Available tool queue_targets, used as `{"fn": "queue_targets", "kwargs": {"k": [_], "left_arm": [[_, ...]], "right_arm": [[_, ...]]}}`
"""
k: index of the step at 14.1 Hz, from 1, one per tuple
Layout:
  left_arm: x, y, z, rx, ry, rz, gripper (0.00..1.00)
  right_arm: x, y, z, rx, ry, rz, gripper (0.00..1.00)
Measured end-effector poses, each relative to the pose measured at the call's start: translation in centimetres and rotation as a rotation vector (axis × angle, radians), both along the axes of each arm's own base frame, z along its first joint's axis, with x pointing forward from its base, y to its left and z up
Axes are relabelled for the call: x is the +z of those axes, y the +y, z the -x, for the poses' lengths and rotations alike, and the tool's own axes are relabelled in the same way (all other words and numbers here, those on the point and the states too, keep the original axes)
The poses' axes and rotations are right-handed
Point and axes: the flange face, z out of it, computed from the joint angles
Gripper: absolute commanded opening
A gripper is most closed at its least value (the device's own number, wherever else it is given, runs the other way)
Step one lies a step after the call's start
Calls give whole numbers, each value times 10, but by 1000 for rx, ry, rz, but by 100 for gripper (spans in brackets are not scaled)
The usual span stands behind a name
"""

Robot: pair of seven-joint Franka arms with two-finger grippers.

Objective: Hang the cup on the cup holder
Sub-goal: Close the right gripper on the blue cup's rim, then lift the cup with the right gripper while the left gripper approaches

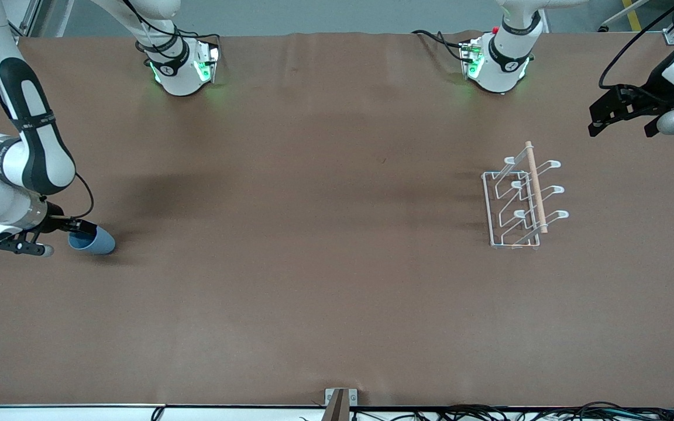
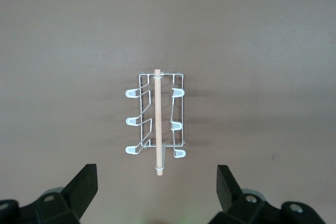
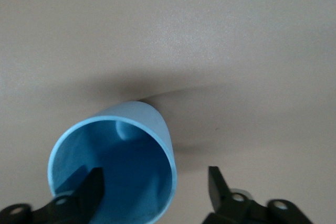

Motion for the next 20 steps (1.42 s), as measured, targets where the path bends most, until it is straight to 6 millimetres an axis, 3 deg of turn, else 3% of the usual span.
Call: {"fn": "queue_targets", "kwargs": {"k": [1, 3, 10, 12, 14, 16, 17, 20], "left_arm": [[0, 0, 0, 0, 1, 0, 100], [0, 0, 0, 0, 5, 0, 100], [-3, 0, 3, -1, 28, -3, 100], [-3, -1, 3, -3, 29, -3, 100], [-3, -2, 3, -4, 30, -3, 100], [-3, -3, 4, -6, 30, -4, 100], [-3, -4, 4, -7, 30, -4, 100], [-3, -5, 4, -9, 30, -4, 100]], "right_arm": [[-1, 0, -1, 0, -5, 1, 11], [-2, -1, -1, 0, -13, 4, 4], [0, -1, -4, 1, -23, 6, 0], [18, 1, -11, 10, -50, 13, 0], [55, 10, -17, 37, -62, 13, 0], [96, 38, -20, 81, -49, 3, 0], [113, 62, -21, 103, -47, -20, 0], [153, 165, -28, 131, -70, -171, 0]]}}
